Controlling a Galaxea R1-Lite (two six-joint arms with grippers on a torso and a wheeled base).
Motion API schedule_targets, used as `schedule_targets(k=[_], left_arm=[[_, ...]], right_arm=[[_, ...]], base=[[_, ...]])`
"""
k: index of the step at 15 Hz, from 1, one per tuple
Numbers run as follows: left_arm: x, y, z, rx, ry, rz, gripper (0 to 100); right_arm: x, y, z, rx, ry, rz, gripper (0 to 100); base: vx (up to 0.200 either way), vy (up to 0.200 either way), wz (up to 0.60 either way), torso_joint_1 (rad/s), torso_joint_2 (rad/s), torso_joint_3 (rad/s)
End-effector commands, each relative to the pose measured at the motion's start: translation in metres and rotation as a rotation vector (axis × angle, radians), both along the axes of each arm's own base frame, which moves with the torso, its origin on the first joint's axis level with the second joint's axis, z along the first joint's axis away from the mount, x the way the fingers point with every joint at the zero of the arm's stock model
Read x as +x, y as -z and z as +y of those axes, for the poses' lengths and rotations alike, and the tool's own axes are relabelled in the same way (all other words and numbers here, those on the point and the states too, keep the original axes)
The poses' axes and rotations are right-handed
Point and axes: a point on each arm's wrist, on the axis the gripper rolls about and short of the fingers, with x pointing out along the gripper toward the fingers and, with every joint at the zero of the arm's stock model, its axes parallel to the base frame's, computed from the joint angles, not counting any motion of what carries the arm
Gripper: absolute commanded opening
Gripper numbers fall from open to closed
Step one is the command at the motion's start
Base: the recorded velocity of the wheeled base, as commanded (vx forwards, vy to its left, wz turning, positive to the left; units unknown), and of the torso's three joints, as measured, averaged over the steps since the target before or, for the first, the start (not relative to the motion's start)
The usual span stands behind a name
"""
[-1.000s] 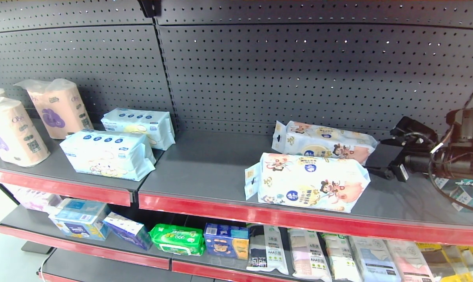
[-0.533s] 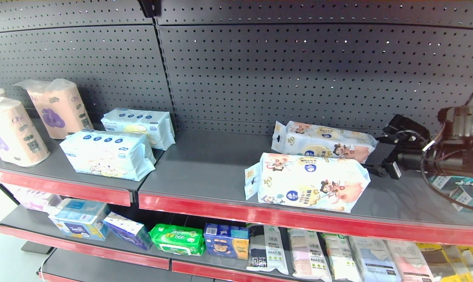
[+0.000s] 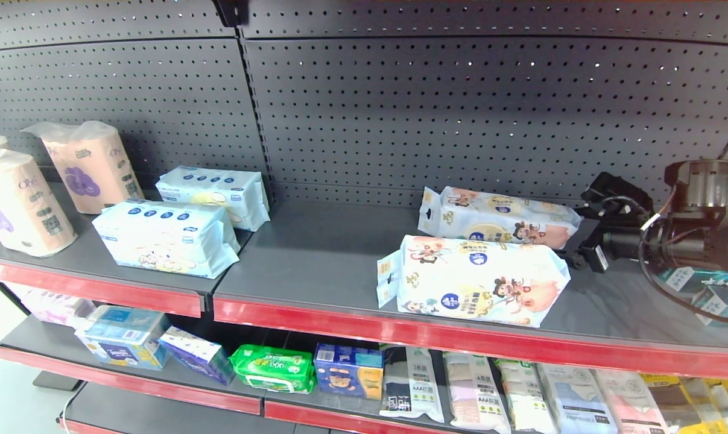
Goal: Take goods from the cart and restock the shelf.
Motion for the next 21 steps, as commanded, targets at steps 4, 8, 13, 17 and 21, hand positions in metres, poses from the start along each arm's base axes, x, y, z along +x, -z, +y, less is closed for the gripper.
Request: schedule_targets(k=[4,8,13,17,21], left_arm=[[0.000,0.000,0.000,-0.001,0.000,0.000,100],[0.000,0.000,0.000,0.000,0.000,0.001,100],[0.000,0.000,0.000,0.000,0.000,0.001,100],[0.000,0.001,0.000,-0.001,0.002,0.005,100],[0.000,0.001,0.000,-0.001,0.002,0.005,100]], right_arm=[[0.002,-0.001,0.009,0.014,-0.015,0.003,100],[0.004,-0.002,0.009,0.016,-0.015,-0.003,100],[-0.008,0.010,-0.012,-0.001,0.041,0.039,100],[-0.002,0.011,-0.029,-0.019,0.111,0.036,100],[0.006,0.010,-0.032,-0.041,0.146,0.026,100]], base=[[0.000,0.000,0.00,0.000,0.00,0.000],[0.000,0.000,0.00,0.000,0.00,0.000],[0.000,0.000,0.00,0.000,0.00,0.000],[0.000,0.000,0.00,0.000,0.00,0.000],[0.000,0.000,0.00,0.000,0.00,0.000]])
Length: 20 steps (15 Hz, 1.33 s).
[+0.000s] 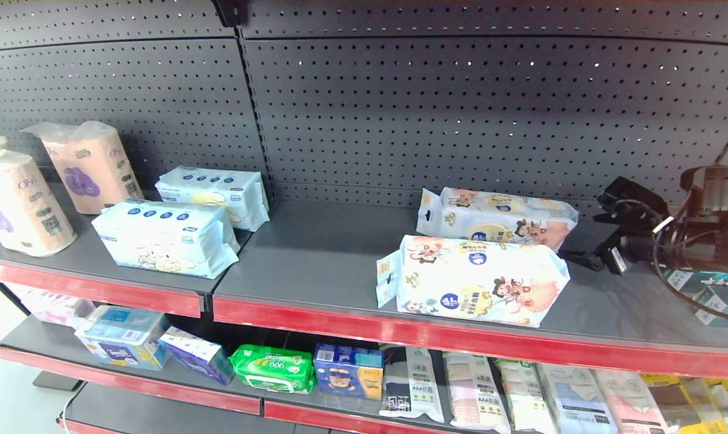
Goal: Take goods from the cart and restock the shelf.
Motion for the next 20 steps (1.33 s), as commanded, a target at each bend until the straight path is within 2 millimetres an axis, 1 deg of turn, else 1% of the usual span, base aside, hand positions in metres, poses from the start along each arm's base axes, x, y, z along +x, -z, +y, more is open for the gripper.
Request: schedule_targets(k=[1,4,7,8,10,11,13,15,16,20], left_arm=[[0.000,0.000,0.000,0.000,0.000,-0.001,100],[0.000,0.000,0.000,0.000,0.000,-0.001,100],[0.000,0.000,0.000,0.000,0.000,0.000,100],[0.000,0.000,0.000,0.000,0.000,-0.001,100],[0.000,0.000,0.000,0.000,0.000,-0.001,100],[0.000,0.000,0.000,0.001,0.000,-0.002,100],[0.000,0.000,0.000,0.001,0.000,-0.004,100],[0.000,0.000,0.000,0.001,0.000,-0.004,100],[0.000,0.000,0.000,0.001,0.000,-0.002,100],[0.000,-0.001,0.000,0.000,-0.002,-0.008,100]], right_arm=[[0.003,0.001,-0.001,-0.001,0.002,0.000,100],[-0.005,0.000,-0.002,-0.003,0.006,0.003,100],[0.000,-0.002,-0.006,0.001,0.018,-0.006,100],[-0.002,-0.002,-0.004,0.003,0.012,-0.005,100],[-0.016,-0.002,0.004,0.026,-0.044,0.006,100],[-0.018,-0.001,0.007,0.028,-0.053,0.011,100],[-0.017,-0.001,0.010,0.027,-0.062,0.010,100],[-0.011,-0.004,0.019,0.031,-0.084,0.000,100],[-0.006,-0.001,0.019,0.028,-0.087,0.004,100],[0.005,-0.001,0.019,0.027,-0.084,-0.006,100]], base=[[0.000,0.000,0.00,0.000,0.00,0.000],[0.000,0.000,0.00,0.000,0.00,0.000],[0.000,0.000,0.00,0.000,0.00,0.000],[0.000,0.000,0.00,0.000,0.00,0.000],[0.000,0.000,0.00,0.000,0.00,0.000],[0.000,0.000,0.00,0.000,0.00,0.000],[0.000,0.000,0.00,0.000,0.00,0.000],[0.000,0.000,0.00,0.000,0.00,0.000],[0.000,0.000,0.00,0.000,0.00,0.000],[0.000,0.000,0.00,0.000,0.00,0.000]])
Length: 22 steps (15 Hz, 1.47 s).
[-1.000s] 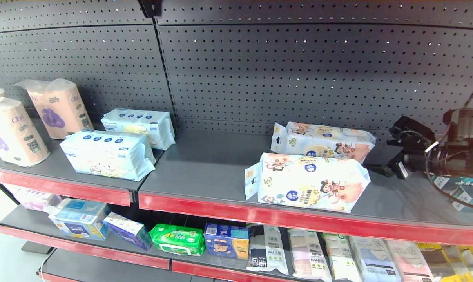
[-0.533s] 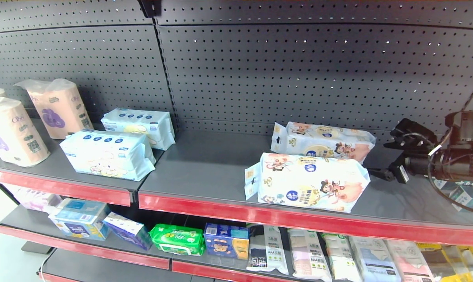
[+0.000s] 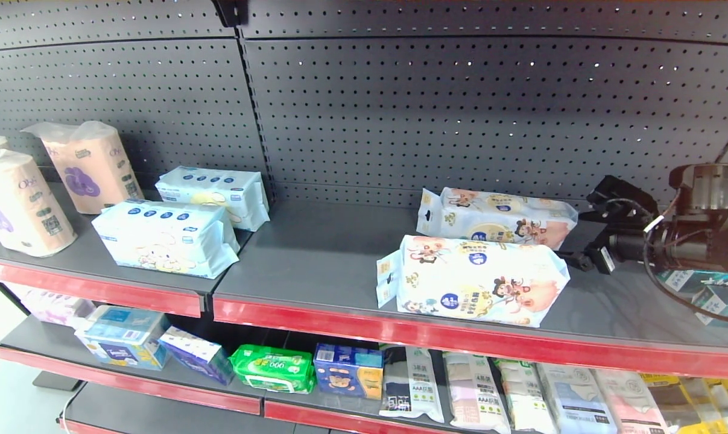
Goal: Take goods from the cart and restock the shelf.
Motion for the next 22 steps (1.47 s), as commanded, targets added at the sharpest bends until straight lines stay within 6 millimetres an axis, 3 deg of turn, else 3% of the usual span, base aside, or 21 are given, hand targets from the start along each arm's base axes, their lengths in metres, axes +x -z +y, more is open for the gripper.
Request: schedule_targets(k=[1,9,13,16,22], left_arm=[[0.000,0.000,0.000,0.001,0.000,0.001,100],[0.000,0.000,0.000,0.000,0.000,0.002,100],[0.000,0.000,0.000,-0.001,0.001,0.005,100],[0.000,0.000,0.000,-0.009,0.001,0.009,100],[0.000,0.000,0.000,-0.009,0.001,0.009,100]], right_arm=[[0.007,0.001,-0.001,-0.004,0.004,-0.006,100],[0.006,0.003,-0.001,-0.006,0.005,0.004,100],[-0.004,0.002,-0.035,-0.018,0.108,0.004,100],[-0.003,0.005,-0.045,-0.033,0.168,0.011,100],[0.007,-0.002,-0.037,-0.006,0.175,-0.007,100]], base=[[0.000,0.000,0.00,0.000,0.00,0.000],[0.000,0.000,0.00,0.000,0.00,0.000],[0.000,0.000,0.00,0.000,0.00,0.000],[0.000,0.000,0.00,0.000,0.00,0.000],[0.000,0.000,0.00,0.000,0.00,0.000]])
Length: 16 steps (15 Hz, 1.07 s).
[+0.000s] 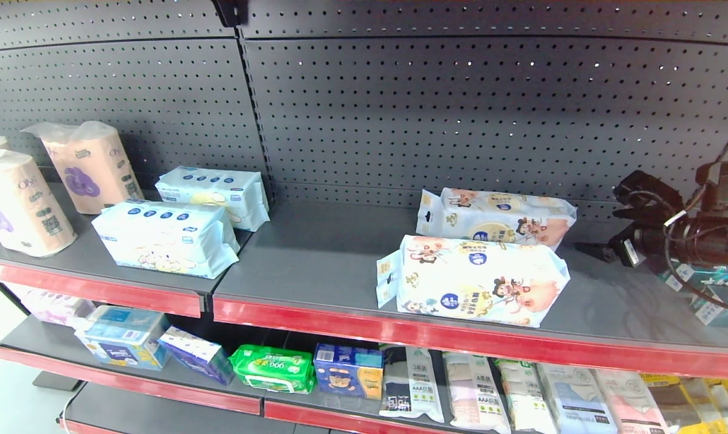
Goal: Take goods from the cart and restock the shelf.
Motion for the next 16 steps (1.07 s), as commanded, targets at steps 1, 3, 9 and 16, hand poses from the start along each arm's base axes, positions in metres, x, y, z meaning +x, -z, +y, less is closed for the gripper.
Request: schedule_targets(k=[1,3,9,16], left_arm=[[0.000,0.000,0.000,-0.001,0.000,0.000,100],[0.000,0.000,0.000,-0.001,0.000,0.000,100],[0.000,0.000,0.000,-0.001,0.000,0.000,100],[0.000,0.000,0.000,-0.001,0.000,0.000,100]], right_arm=[[0.003,-0.001,0.004,0.009,-0.009,-0.005,100],[0.007,-0.003,0.008,0.011,-0.018,-0.026,100],[0.015,-0.003,0.028,0.055,-0.040,-0.041,100],[0.015,-0.005,0.035,0.058,-0.055,-0.044,100]], base=[[0.000,0.000,0.00,0.000,0.00,0.000],[0.000,0.000,0.00,0.000,0.00,0.000],[0.000,0.000,0.00,0.000,0.00,0.000],[0.000,0.000,0.00,0.000,0.00,0.000]])
